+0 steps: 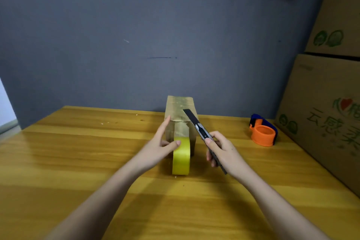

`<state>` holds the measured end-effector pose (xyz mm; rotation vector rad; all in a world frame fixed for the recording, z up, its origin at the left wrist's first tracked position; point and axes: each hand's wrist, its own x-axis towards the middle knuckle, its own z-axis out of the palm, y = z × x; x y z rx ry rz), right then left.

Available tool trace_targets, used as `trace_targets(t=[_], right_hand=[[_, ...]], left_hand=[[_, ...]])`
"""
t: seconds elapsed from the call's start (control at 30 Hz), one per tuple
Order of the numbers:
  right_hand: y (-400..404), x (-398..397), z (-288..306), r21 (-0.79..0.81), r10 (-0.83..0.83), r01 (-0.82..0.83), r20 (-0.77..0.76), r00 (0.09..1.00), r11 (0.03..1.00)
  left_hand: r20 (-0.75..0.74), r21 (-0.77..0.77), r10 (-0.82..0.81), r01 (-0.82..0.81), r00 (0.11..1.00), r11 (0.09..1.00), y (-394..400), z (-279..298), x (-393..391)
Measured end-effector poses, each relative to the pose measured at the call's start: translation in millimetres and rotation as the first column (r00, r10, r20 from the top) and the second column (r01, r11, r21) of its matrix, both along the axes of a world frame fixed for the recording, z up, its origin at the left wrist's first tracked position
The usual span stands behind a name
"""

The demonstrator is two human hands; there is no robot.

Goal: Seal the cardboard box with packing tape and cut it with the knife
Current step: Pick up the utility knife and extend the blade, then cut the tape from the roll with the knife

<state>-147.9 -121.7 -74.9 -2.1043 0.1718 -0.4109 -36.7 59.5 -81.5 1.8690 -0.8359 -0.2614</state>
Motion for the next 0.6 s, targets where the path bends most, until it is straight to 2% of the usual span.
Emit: trace_targets(t=[0.07, 0.13, 0.23, 0.3, 0.4, 0.6], right_hand=[[-4.4, -0.1, 1.9, -0.176, -0.019, 0.015, -0.021, 1.0, 0.984], [-9.6, -2.4, 5.7, -0.391, -0.061, 0.04, -0.044, 0.997, 0.92], [-13.9, -7.4, 14.9, -0.685, -0.122, 0.056, -0.048, 0.991, 0.726], [-15.7, -11.1, 20.5, -0.814, -0.129, 0.077, 0.003, 0.992, 0.575], [-16.4, -16.2, 26.2, -0.914, -0.091, 0.102, 0.072, 0.993, 0.393], [-9.8, -13.9, 27.6, -0.976, -0.007, 0.122, 0.122, 0.992, 0.18]], left_hand=[[-0.041, -0.023, -0.029, 0.028, 0.999, 0.999, -1.9, 2.1, 2.5], [-0.106, -0.074, -0.06, 0.052, 0.993, 0.996, -3.3, 3.0, 5.2], [-0.147, -0.099, -0.075, 0.061, 0.986, 0.993, -3.9, 1.7, 8.9], [-0.167, -0.107, -0.073, 0.056, 0.983, 0.993, -4.5, -0.3, 8.7], [-0.192, -0.102, -0.07, 0.052, 0.979, 0.993, -6.5, -1.8, 7.8], [-0.203, -0.11, -0.068, 0.046, 0.977, 0.993, -8.6, -1.7, 7.3]])
